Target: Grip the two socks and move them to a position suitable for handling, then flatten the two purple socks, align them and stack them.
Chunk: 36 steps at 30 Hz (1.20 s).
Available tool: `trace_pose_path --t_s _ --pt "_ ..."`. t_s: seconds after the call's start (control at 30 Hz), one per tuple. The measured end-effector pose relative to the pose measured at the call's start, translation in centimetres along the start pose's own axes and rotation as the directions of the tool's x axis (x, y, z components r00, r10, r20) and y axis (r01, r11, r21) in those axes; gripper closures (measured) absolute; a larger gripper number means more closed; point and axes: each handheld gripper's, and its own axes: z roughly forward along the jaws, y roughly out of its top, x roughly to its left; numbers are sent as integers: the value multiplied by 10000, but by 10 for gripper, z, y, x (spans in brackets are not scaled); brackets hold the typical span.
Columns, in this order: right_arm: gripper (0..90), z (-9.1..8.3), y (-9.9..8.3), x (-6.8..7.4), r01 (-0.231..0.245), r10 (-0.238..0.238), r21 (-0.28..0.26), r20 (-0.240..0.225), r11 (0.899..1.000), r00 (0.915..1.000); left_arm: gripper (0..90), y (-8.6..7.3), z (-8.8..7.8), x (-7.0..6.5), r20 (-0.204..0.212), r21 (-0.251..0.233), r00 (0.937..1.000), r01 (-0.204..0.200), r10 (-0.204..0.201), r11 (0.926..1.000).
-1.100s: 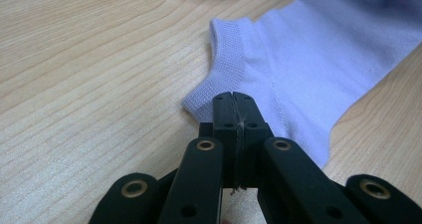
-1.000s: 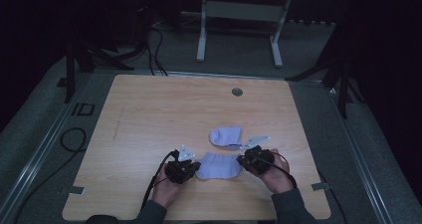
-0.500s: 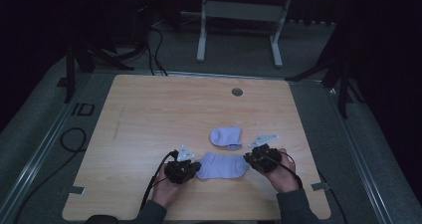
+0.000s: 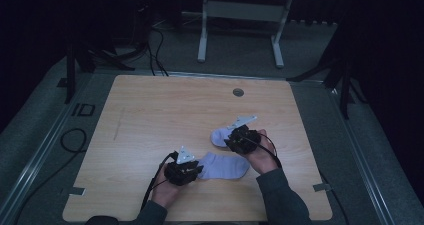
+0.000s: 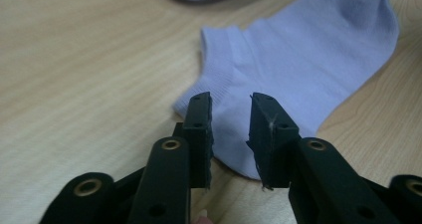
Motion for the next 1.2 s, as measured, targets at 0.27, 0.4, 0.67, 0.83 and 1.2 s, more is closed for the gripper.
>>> trace_pose_path --t_s 0.27,0.4,0.67,0.83,1.2 --pt "739 19 20 1 323 -326 370 84 9988 9994 658 3 -9 14 -690 -52 9972 302 -304 9995" --pt "739 28 25 -1 240 -246 575 105 9981 9996 643 4 -13 19 -989 -115 9942 403 -412 9991" --pt "725 49 32 -9 -144 144 949 9 9954 9999 604 4 -15 23 -1206 -78 9914 501 -507 9987" --pt "717 63 32 -12 -315 329 1315 -83 9908 9994 593 4 -14 23 -1238 -46 9912 468 -470 9989" --pt "641 93 45 -3 -348 456 1832 -549 9825 9974 589 3 -13 23 -1324 56 9909 263 -253 9996"
